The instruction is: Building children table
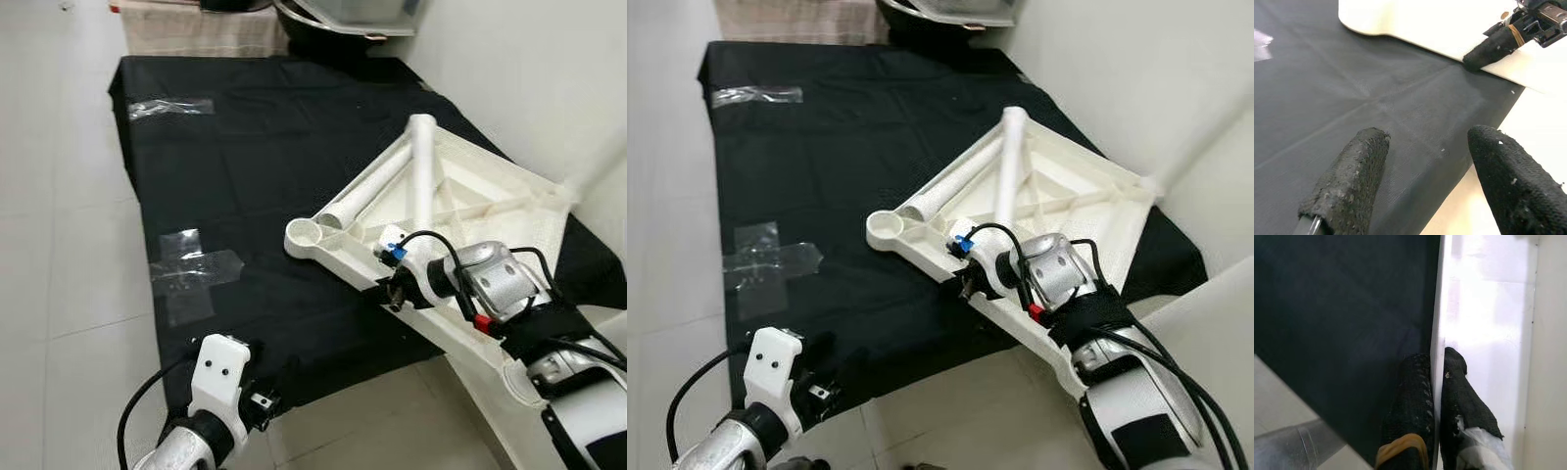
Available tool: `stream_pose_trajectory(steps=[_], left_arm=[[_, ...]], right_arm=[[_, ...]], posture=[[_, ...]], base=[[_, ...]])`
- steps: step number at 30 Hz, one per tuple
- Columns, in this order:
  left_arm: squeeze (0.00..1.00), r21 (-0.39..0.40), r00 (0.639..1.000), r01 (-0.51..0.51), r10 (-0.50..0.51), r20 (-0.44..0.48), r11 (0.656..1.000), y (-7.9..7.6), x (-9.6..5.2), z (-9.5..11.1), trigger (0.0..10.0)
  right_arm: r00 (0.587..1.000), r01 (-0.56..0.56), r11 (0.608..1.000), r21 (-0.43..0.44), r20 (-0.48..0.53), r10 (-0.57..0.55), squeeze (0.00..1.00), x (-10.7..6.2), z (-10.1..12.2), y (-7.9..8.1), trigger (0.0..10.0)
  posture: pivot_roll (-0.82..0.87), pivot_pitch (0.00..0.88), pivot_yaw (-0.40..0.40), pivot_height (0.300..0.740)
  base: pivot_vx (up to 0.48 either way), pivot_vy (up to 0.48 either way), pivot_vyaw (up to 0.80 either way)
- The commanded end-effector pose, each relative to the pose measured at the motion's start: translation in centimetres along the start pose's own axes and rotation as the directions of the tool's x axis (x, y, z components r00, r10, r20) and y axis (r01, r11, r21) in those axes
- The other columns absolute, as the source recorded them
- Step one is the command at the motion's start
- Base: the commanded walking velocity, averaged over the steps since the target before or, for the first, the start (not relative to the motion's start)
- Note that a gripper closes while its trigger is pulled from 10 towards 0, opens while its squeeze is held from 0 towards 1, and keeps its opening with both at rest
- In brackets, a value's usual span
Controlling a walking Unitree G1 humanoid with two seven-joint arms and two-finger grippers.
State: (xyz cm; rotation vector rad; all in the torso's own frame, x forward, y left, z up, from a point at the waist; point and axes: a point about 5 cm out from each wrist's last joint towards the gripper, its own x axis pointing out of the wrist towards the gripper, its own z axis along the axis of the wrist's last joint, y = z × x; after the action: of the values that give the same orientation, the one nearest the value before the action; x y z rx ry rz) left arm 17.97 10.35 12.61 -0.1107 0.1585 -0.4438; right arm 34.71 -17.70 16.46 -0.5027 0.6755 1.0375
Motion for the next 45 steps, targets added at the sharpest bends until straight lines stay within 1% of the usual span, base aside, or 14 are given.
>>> stream_pose_trajectory(steps=[1, 4, 8, 14, 16, 21, 22, 25, 26, 33, 36, 37, 39, 45], left_arm=[[0.00, -0.008, 1.000, 0.011, -0.011, -0.018, 1.000, -0.3, -0.2, -0.2, 10.0], [0.00, -0.009, 1.000, 0.011, -0.012, -0.018, 1.000, -0.3, -0.2, -0.2, 10.0], [0.00, -0.010, 1.000, 0.014, -0.015, -0.018, 1.000, -0.3, -0.1, -0.2, 10.0], [0.00, -0.009, 1.000, 0.015, -0.015, -0.020, 1.000, -0.3, -0.1, -0.3, 10.0], [0.00, -0.007, 1.000, 0.017, -0.017, -0.019, 1.000, -0.3, -0.2, -0.3, 10.0], [0.00, -0.003, 1.000, 0.018, -0.018, -0.017, 1.000, -0.3, -0.2, -0.2, 10.0], [0.00, 0.004, 1.000, 0.020, -0.020, -0.015, 1.000, -0.3, -0.2, -0.2, 10.0], [0.00, 0.009, 1.000, 0.021, -0.021, -0.014, 1.000, -0.3, -0.2, -0.3, 10.0], [0.00, 0.013, 1.000, 0.021, -0.021, -0.014, 1.000, -0.3, -0.2, -0.3, 10.0], [0.00, 0.024, 1.000, 0.023, -0.023, -0.008, 0.999, -0.2, -0.1, -0.2, 10.0], [0.00, 0.024, 1.000, 0.022, -0.022, -0.008, 0.999, -0.2, -0.1, -0.2, 10.0], [0.00, 0.024, 1.000, 0.022, -0.022, -0.008, 0.999, -0.2, -0.1, -0.2, 10.0], [0.00, 0.024, 1.000, 0.020, -0.020, -0.008, 0.999, -0.2, -0.1, -0.2, 10.0], [0.00, 0.024, 1.000, 0.019, -0.019, -0.008, 1.000, -0.2, -0.1, -0.2, 10.0]], right_arm=[[0.992, -0.106, 0.984, -0.140, 0.050, 0.114, 0.00, 0.4, 1.6, 1.2, 0.0], [0.991, -0.109, 0.981, -0.158, 0.065, 0.120, 0.00, 0.4, 1.7, 1.4, 0.0], [0.965, -0.154, 0.946, -0.287, 0.161, 0.206, 0.00, 0.3, 3.2, 2.6, 0.0], [0.954, -0.189, 0.919, -0.347, 0.156, 0.255, 0.00, 0.1, 3.5, 3.3, 0.0], [0.954, -0.185, 0.894, -0.408, 0.145, 0.263, 0.00, 0.1, 4.0, 3.6, 0.0], [0.955, -0.168, 0.884, -0.436, 0.149, 0.256, 0.00, 0.2, 4.6, 3.7, 0.0], [0.952, -0.149, 0.855, -0.496, 0.161, 0.259, 0.00, 0.4, 5.7, 4.0, 0.0], [0.948, -0.145, 0.845, -0.514, 0.172, 0.267, 0.00, 0.6, 6.2, 4.3, 0.0], [0.946, -0.137, 0.831, -0.539, 0.179, 0.272, 0.00, 0.7, 6.6, 4.5, 0.0], [0.943, -0.122, 0.807, -0.578, 0.185, 0.276, 0.00, 1.0, 6.9, 4.8, 0.0], [0.934, -0.096, 0.760, -0.643, 0.207, 0.292, 0.00, 1.5, 7.2, 5.0, 0.0], [0.934, -0.096, 0.760, -0.643, 0.207, 0.292, 0.00, 1.5, 7.2, 5.0, 0.0], [0.936, -0.097, 0.741, -0.664, 0.193, 0.295, 0.00, 1.8, 6.9, 4.8, 0.0], [0.934, -0.096, 0.729, -0.678, 0.193, 0.302, 0.00, 1.9, 6.9, 4.6, 0.0]], posture=[[0.05, 0.144, -0.196, 0.740], [0.05, 0.144, -0.196, 0.740], [0.05, 0.141, -0.194, 0.740], [0.05, 0.140, -0.191, 0.740], [0.05, 0.134, -0.189, 0.740], [0.05, 0.130, -0.187, 0.740], [0.05, 0.125, -0.185, 0.740], [0.06, 0.119, -0.185, 0.740], [0.05, 0.117, -0.185, 0.740], [0.06, 0.113, -0.184, 0.740], [0.06, 0.117, -0.182, 0.740], [0.06, 0.117, -0.182, 0.740], [0.06, 0.116, -0.184, 0.740], [0.06, 0.121, -0.184, 0.740]], base=[[0.000, 0.000, 0.00], [0.000, 0.000, 0.00], [0.000, 0.000, 0.00], [0.000, 0.000, 0.00], [0.000, 0.000, 0.00], [0.000, 0.000, 0.00], [0.000, 0.000, 0.00], [0.000, 0.000, 0.00], [0.000, 0.000, 0.00], [0.000, 0.000, 0.00], [0.000, 0.000, 0.00], [0.000, 0.000, 0.00], [0.000, 0.000, 0.00], [0.000, 0.000, 0.00]])
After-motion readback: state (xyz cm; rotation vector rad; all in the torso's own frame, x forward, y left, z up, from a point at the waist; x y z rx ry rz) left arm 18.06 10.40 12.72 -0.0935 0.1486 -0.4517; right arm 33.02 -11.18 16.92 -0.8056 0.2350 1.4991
